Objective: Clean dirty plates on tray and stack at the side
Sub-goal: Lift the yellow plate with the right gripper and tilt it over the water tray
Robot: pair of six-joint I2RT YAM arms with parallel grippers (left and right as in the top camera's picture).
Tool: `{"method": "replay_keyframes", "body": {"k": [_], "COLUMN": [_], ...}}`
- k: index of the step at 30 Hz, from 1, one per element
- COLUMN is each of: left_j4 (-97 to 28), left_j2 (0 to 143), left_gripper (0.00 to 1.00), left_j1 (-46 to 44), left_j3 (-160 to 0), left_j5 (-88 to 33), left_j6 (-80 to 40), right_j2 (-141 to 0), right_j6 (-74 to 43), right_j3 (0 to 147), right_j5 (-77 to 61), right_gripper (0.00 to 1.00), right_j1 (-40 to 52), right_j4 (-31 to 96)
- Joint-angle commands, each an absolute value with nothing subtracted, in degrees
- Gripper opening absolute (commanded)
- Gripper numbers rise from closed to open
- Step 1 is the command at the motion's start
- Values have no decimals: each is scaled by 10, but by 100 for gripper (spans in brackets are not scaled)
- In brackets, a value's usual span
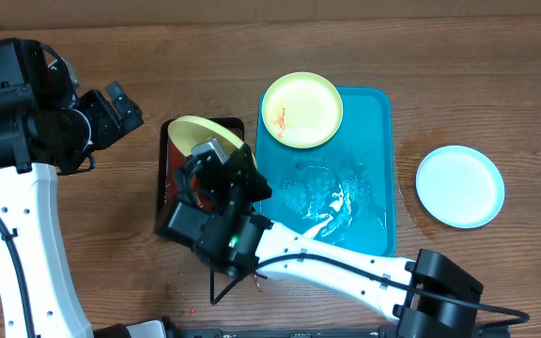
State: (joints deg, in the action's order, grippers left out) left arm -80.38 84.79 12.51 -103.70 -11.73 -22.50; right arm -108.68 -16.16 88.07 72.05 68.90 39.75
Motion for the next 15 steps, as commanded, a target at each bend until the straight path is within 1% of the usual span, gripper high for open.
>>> {"method": "replay_keyframes", "body": {"k": [1, 15], "left_j4": [-804, -804], "left_j2": [847, 847], "left_gripper": [99, 100], "left_j1": [127, 127], "left_j3": [-1044, -1044], "left_j5": [-110, -110], "left_j6": [-223, -223], "right_j2": [-1059, -1059], "right_j6": [-162, -163], "right_j3": [902, 902], "right_j5": [771, 771], "right_gripper": [4, 4], "right_j1": [701, 708], "right_j4": [395, 392]}}
